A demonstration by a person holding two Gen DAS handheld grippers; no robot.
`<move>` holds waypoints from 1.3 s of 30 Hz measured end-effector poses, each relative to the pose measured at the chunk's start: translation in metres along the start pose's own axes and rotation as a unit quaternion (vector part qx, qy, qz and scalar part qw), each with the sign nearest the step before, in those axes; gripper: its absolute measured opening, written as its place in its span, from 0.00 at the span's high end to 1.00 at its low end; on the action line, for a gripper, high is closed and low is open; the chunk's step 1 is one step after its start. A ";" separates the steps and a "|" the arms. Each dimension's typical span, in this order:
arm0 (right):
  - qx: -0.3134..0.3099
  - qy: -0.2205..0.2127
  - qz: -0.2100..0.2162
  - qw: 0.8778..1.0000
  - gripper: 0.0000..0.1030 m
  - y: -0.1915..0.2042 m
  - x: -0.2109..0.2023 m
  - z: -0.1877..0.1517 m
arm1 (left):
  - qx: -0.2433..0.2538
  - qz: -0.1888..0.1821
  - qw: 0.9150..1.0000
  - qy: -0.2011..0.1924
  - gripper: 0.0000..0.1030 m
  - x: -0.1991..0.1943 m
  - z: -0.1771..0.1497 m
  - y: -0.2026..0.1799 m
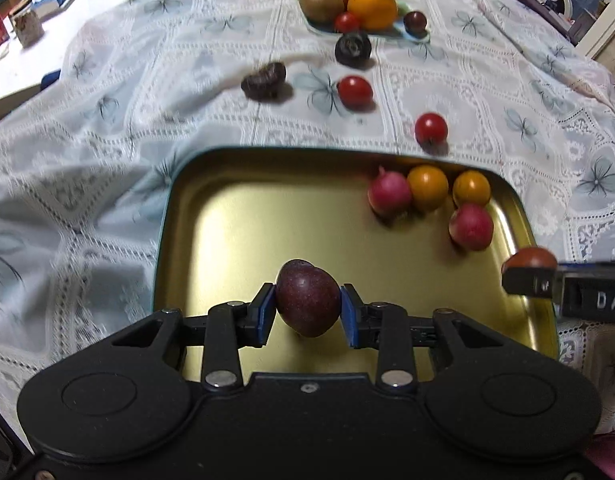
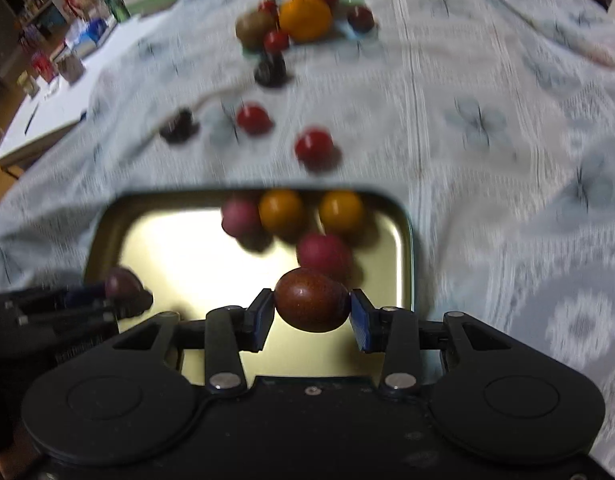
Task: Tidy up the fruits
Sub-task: 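Carry both fruits over the tray and open the left tool to drop the plum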
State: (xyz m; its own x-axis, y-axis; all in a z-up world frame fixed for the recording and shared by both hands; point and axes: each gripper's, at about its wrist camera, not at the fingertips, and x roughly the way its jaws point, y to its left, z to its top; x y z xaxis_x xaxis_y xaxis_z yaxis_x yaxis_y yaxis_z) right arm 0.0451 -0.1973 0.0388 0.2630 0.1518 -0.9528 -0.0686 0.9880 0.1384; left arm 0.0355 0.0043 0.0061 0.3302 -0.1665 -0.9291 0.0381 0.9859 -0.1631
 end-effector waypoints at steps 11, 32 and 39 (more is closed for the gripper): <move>0.000 0.043 0.004 0.999 0.60 0.007 0.022 -0.028 | 0.003 0.030 0.999 -0.012 0.59 0.003 -0.011 -0.003; -0.026 0.042 -0.014 0.999 0.59 0.017 0.030 -0.031 | 0.012 0.046 0.998 -0.040 0.58 -0.002 -0.004 -0.008; -0.032 0.024 -0.020 0.999 0.57 0.019 0.023 -0.031 | 0.008 0.040 0.999 -0.024 0.58 0.004 -0.006 -0.007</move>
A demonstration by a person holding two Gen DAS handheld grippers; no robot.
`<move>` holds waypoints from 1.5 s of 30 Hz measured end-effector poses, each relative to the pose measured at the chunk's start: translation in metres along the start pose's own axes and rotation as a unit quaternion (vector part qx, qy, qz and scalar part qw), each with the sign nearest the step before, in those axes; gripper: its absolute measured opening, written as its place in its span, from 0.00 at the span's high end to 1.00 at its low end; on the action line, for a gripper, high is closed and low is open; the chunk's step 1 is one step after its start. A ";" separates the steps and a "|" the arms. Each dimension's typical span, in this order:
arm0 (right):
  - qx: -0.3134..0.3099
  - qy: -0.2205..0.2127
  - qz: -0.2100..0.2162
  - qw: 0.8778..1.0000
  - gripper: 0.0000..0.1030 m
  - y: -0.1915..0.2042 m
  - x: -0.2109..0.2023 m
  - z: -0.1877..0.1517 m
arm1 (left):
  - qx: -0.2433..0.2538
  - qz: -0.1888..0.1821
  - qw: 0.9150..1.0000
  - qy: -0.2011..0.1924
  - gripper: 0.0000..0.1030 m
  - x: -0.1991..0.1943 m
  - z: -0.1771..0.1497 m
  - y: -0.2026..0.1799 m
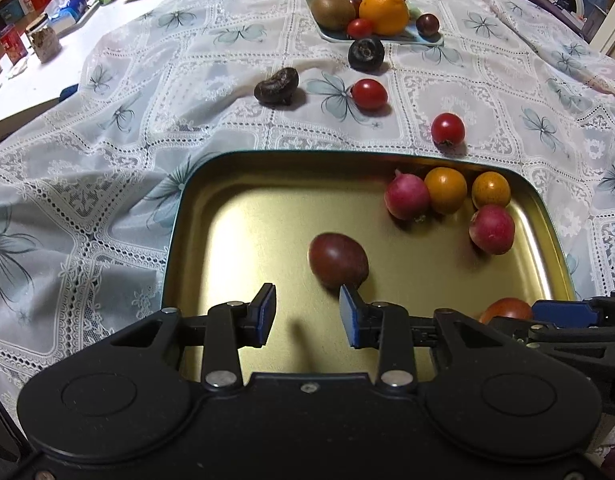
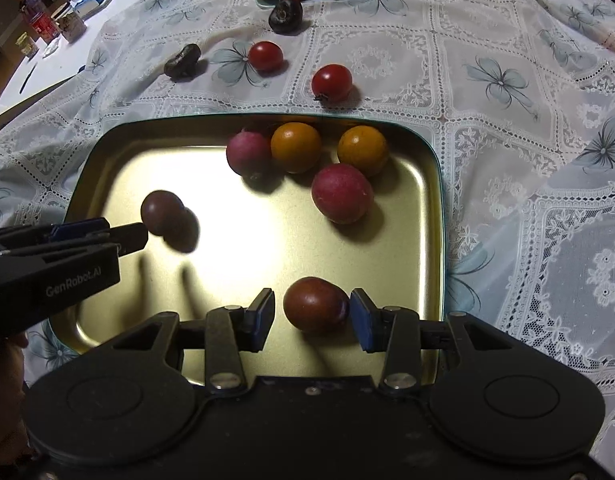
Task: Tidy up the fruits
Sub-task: 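Carry both fruits over the tray and open the left tool to drop the plum, then lower the brown tomato into the tray and open the right tool, then grasp a red tomato with the right tool while the left tool grasps another red tomato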
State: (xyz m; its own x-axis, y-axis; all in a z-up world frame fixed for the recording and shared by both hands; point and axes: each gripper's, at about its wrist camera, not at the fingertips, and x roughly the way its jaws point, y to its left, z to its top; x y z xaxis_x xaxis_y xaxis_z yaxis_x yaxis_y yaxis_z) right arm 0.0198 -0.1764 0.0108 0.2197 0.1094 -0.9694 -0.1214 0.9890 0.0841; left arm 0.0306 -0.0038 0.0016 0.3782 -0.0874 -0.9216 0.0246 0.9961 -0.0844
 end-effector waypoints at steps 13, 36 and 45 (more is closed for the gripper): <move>-0.002 0.009 0.007 1.000 0.56 0.001 0.000 -0.001 | -0.004 0.002 1.000 0.007 0.58 0.001 0.001 0.003; 0.005 0.009 0.014 1.000 0.57 -0.003 -0.013 0.012 | 0.016 0.001 1.000 0.009 0.58 -0.006 0.022 0.001; 0.013 0.009 0.013 1.000 0.57 -0.005 -0.014 0.027 | 0.026 -0.013 1.000 0.012 0.58 -0.006 0.042 -0.002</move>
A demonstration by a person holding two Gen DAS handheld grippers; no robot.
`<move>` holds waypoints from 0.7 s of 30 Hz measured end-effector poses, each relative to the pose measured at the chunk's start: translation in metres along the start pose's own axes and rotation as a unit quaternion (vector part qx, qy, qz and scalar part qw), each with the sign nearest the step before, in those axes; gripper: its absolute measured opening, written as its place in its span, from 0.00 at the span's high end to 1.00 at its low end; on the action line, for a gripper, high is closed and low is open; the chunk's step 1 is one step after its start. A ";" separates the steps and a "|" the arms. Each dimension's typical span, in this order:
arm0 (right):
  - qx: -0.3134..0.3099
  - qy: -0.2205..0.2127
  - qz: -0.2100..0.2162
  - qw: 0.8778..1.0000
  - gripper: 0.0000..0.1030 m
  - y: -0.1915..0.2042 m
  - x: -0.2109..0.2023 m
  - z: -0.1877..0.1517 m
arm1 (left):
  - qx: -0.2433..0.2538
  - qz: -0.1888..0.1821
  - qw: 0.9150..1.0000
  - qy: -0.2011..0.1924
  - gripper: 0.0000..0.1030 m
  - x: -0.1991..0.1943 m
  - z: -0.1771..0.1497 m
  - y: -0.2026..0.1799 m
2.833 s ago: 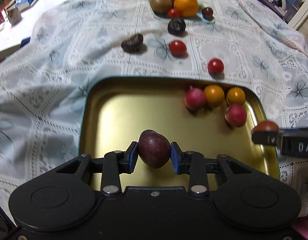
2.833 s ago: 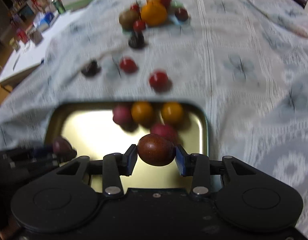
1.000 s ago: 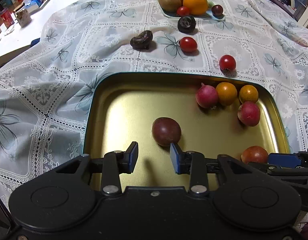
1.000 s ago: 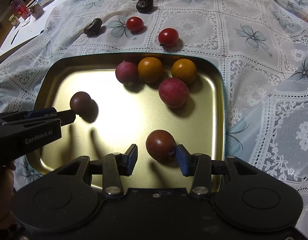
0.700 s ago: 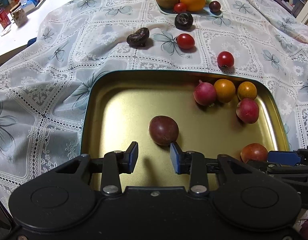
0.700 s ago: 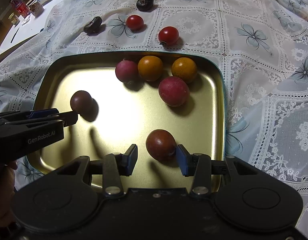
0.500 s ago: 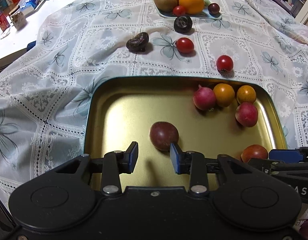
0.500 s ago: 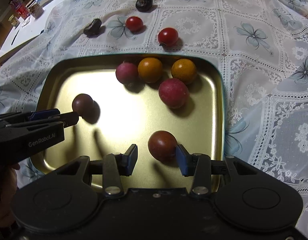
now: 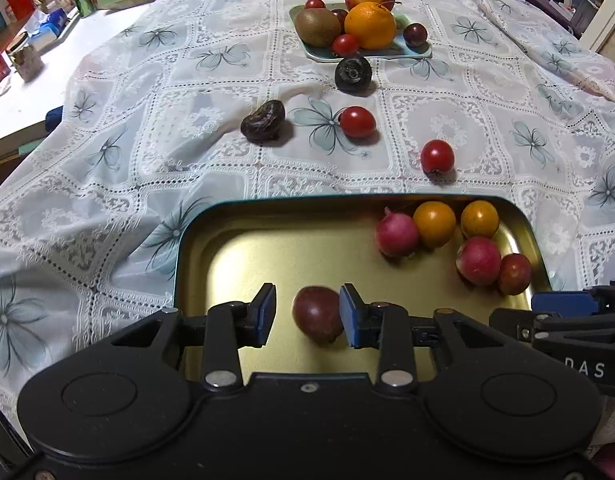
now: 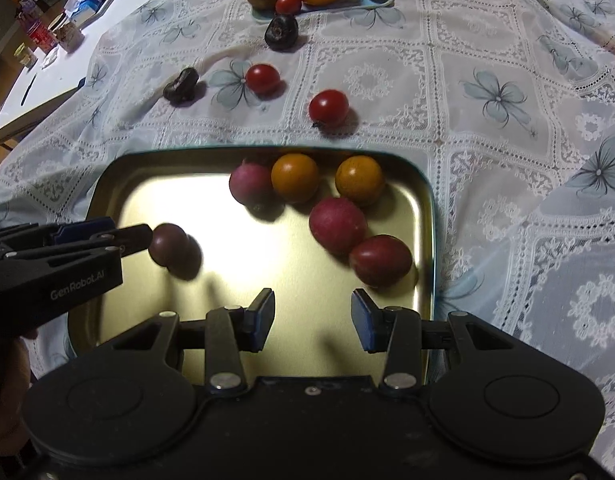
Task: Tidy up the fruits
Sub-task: 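Grasp a red tomato with the right tool while the left tool grasps another red tomato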
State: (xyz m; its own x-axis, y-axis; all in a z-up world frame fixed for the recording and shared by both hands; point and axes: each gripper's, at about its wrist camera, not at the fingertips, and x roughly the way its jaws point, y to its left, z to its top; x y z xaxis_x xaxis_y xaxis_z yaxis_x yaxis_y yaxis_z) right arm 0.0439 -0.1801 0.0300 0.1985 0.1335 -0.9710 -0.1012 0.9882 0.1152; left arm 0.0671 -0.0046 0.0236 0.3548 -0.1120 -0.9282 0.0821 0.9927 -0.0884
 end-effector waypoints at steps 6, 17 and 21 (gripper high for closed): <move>0.016 -0.015 -0.002 1.000 0.57 -0.004 -0.003 0.022 | 0.009 0.007 1.000 -0.007 0.58 0.004 0.020 -0.001; 0.073 -0.042 -0.016 0.996 0.57 -0.016 0.016 0.095 | -0.001 0.018 1.000 -0.015 0.58 0.019 0.073 0.004; 0.083 -0.037 -0.015 0.996 0.56 -0.016 0.035 0.116 | -0.007 0.014 1.000 -0.016 0.58 0.026 0.086 0.004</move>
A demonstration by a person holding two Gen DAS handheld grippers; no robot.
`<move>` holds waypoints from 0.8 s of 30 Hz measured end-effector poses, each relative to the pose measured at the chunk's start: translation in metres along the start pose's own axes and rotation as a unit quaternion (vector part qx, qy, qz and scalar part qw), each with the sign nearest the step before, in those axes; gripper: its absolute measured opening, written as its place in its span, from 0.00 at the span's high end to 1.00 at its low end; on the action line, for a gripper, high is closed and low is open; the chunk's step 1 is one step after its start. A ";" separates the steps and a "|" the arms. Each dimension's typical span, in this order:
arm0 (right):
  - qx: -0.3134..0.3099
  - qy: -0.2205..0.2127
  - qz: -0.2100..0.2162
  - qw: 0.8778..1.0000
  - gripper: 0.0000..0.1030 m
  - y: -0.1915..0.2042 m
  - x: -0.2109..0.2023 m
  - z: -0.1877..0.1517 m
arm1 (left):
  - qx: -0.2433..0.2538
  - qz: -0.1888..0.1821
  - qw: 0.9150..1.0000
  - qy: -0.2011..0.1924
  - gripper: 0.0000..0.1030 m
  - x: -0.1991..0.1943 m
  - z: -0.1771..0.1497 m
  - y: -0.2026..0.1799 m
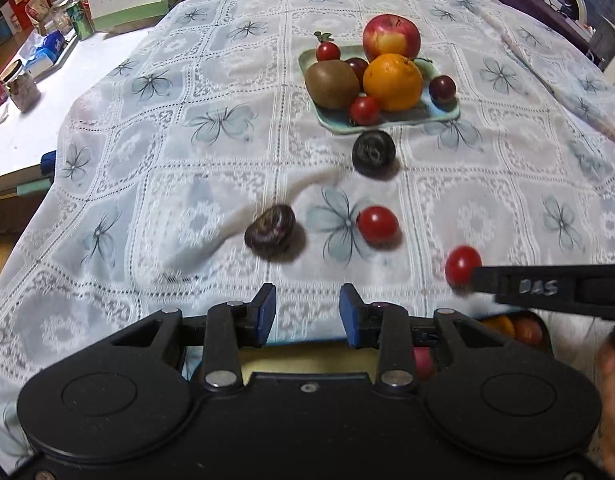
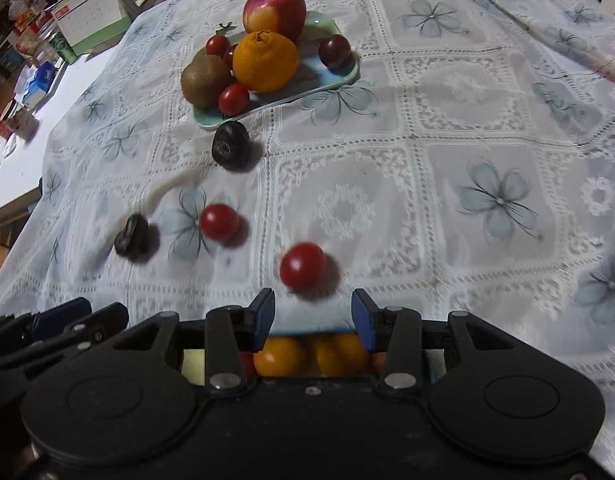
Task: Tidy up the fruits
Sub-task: 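Grasp a red tomato with the right tool while the left tool grasps another red tomato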
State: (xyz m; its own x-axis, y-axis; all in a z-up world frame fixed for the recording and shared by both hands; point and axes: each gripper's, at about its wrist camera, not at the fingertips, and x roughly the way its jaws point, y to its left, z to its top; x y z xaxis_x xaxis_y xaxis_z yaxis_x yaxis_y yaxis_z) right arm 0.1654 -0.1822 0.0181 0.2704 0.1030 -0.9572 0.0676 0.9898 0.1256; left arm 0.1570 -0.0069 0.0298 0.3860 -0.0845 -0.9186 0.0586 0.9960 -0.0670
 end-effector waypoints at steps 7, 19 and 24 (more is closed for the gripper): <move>0.013 0.015 -0.004 1.000 0.56 0.006 0.033 0.013 | -0.014 -0.006 1.000 -0.007 0.58 0.009 0.015 0.004; 0.021 -0.011 -0.021 1.000 0.69 0.002 0.042 0.012 | -0.008 -0.027 1.000 -0.003 0.58 0.031 0.032 -0.018; 0.026 -0.020 -0.019 0.999 0.69 -0.012 0.030 0.006 | 0.001 -0.031 1.000 0.000 0.58 0.048 0.038 -0.036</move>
State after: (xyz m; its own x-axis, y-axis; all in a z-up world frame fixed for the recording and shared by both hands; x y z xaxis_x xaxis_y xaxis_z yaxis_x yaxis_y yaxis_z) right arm 0.1782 -0.1914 -0.0110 0.3040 0.0605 -0.9507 0.1281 0.9863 0.1037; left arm 0.2085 -0.0478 0.0031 0.3813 -0.1453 -0.9130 0.0832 0.9890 -0.1227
